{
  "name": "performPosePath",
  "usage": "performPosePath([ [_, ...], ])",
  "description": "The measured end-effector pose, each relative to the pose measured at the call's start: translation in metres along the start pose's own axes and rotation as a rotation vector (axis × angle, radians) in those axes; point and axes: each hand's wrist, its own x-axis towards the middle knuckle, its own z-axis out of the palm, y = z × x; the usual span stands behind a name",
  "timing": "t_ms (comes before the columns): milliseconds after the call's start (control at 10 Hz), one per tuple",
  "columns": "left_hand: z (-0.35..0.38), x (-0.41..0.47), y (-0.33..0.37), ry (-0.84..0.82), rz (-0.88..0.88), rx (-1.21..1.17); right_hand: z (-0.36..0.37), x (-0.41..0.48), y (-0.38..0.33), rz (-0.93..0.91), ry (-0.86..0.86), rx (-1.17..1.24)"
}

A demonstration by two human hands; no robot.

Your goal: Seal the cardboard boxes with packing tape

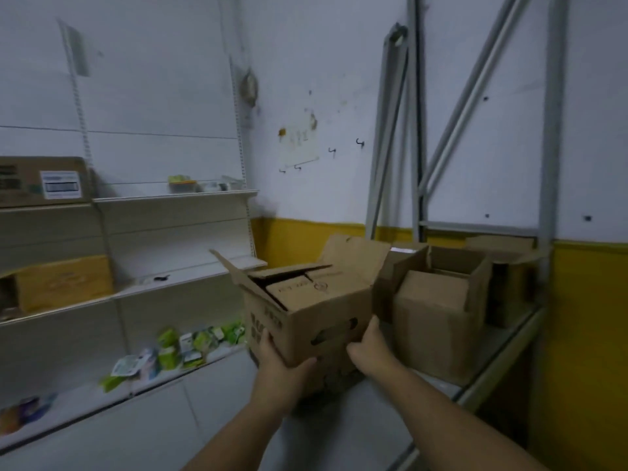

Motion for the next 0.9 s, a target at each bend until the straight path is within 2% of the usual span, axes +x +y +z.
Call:
performPosePath([
  [100,0.019,0.013,-0.014,0.092,-0.035,0.054,0.004,0.016,0.015,0.068,-0.001,-0.180],
  [200,0.033,0.031,-0.018,0.111,-0.037,0.081,0.007,0.026,0.020,0.065,0.083,-0.654],
  [300,0.052,0.046,-0.017,0.102,-0.023,0.136,0.006,0.024,0.027,0.020,0.056,-0.941],
  [400,0.071,0.054,-0.012,0.073,-0.003,0.165,0.008,0.022,0.039,0.010,-0.078,-1.122],
  [500,0.086,0.061,-0.006,-0.001,-0.016,0.162,0.012,0.019,0.052,-0.028,-0.105,-1.129],
  [700,0.086,0.051,0.002,-0.262,-0.070,0.261,0.010,0.009,0.063,-0.086,0.005,-1.040],
  [800,0.057,0.035,0.001,-0.381,-0.169,0.440,0.015,0.000,0.062,-0.116,0.037,-1.069],
  [900,0.017,0.014,-0.001,-0.322,-0.182,0.721,0.019,-0.005,0.059,-0.108,0.080,-1.176],
])
